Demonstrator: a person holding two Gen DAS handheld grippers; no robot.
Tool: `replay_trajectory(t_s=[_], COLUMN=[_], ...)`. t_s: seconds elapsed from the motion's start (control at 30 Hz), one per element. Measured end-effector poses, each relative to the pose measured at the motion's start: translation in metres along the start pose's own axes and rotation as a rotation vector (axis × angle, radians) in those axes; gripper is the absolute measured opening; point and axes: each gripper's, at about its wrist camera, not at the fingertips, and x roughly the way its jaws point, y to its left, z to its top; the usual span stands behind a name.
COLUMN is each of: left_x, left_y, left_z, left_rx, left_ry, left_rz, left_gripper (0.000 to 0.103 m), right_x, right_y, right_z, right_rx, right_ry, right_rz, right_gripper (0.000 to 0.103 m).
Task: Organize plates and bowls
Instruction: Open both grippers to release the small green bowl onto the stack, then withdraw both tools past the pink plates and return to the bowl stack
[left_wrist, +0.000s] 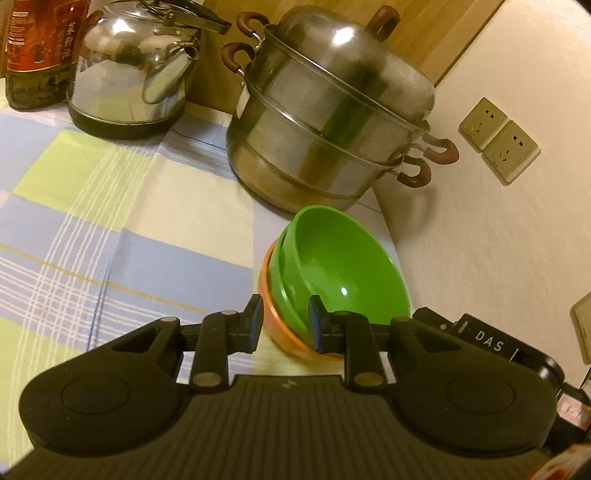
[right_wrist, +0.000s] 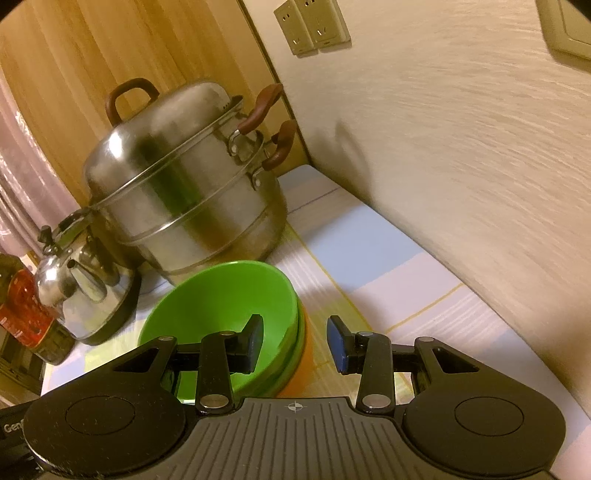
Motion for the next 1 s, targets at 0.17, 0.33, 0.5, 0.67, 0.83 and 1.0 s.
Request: replay_trajectory(t_s=[0.17,0.33,0.5,0.67,0.83,1.0], left_x=[-0.013,-0.030,-0.051,-0.071,-0.094,-0.112], left_y=[0.005,0.009,0.010,0.006,0.001,0.002], left_z=[-0.013,-0.027,-0.047,-0.069,-0.092,-0.109], left_rx=[0.016,0.046,0.110,0.201,0.323,0.382], left_ry=[0.005,0.010,0.009,0.009,-0.012,-0.008], left_rz=[0.014,0.020,0.017,0.021,0.045,0.054], left_gripper=[0.022,0.022,0.023,0.025,0.025,0.025], right_x=[-0.017,-0.041,-0.071,-0.105,-0.136,-0.160], right_y=[-0.002,-0.007,-0.014,-0.014,-0.018,-0.016], right_z=[-0.012,-0.028,-0.050,-0.088,-0.125,-0.149], right_rx=[-0.008,-0.023,-0.051,-0.172,-0.230,-0.280], right_ry=[0.005,0.005,0.016,0.071,0.143,0.207], right_rz=[-0.003,-0.018,-0.046,-0.126,-0.150,-0.161], right_gripper=[0.039,0.043,0.049,0.051,0.052,0.053])
